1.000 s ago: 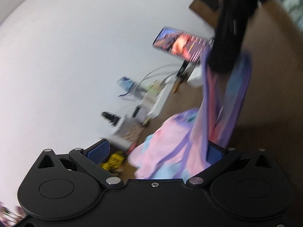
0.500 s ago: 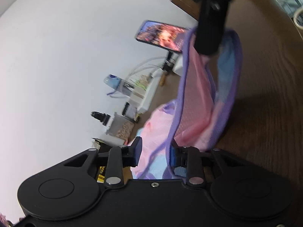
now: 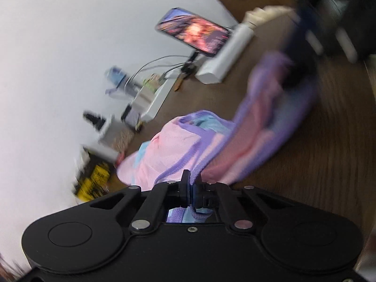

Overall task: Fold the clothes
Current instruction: 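Lift the garment with both grippers and shake it open in the air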

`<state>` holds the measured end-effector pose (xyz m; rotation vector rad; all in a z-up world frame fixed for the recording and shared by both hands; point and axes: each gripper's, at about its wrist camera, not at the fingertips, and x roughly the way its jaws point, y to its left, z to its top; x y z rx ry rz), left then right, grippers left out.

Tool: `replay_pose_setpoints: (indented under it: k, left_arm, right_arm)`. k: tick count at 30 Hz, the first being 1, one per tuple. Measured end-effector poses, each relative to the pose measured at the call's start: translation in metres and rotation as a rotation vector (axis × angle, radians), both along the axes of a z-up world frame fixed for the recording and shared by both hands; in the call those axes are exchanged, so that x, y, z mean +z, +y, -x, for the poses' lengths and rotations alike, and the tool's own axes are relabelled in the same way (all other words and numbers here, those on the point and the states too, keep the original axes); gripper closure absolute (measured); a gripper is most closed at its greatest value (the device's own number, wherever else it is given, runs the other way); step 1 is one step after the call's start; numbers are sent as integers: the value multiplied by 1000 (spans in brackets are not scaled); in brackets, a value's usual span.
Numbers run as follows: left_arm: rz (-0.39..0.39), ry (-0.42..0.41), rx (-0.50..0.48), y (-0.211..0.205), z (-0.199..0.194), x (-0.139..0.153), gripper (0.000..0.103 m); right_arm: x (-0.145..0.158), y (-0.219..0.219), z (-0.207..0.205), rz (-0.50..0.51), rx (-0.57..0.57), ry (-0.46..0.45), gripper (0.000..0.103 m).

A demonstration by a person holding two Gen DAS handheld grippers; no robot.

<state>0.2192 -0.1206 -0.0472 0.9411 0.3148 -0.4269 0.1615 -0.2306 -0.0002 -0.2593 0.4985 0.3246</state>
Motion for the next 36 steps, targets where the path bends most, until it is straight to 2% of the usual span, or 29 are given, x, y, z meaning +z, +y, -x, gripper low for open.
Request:
replay_pose_setpoints:
  k: [2, 6, 10, 15, 18, 19, 21, 24, 28, 32, 33, 36]
  left_arm:
    - [50, 17, 23, 2, 0, 15, 101]
    - [62, 6, 43, -1, 0, 36, 101]
    - [82, 6, 73, -4, 3, 50, 101]
    - [72, -25, 90, -4, 14, 55, 101]
    - [73, -39, 109, 0, 16, 58, 101]
    - [78, -39, 120, 2, 17, 59, 101]
    - [84, -34, 134, 7, 20, 60, 101]
    - [83, -31, 152, 12, 23, 60, 101]
    - [86, -36, 140, 13, 31, 61, 101]
    - [102, -69, 121, 14, 44, 68, 101]
    - [99, -81, 122, 14, 47, 69, 101]
    - [104, -100, 128, 21, 55, 71, 101]
  right_arm:
    - [-4, 11, 3, 64, 5, -33, 72]
    - [-6, 29, 9, 135, 22, -95, 37]
    - [-6, 43, 8, 161, 3, -109, 37]
    - [-6, 67, 3, 183, -17, -150, 37]
    - [-10, 73, -5, 205, -41, -156, 41]
    - [-12, 74, -8, 258, -73, -168, 50]
    - [-14, 70, -7, 302, -106, -189, 59]
    - [-14, 63, 1, 392, -166, -248, 59]
    - [-8, 60, 10, 465, -181, -315, 61]
    - [-2, 61, 14, 487, -160, -331, 80]
    - [-1, 63, 15, 503, -146, -335, 96]
    - [4, 65, 21, 490, -107, -322, 97]
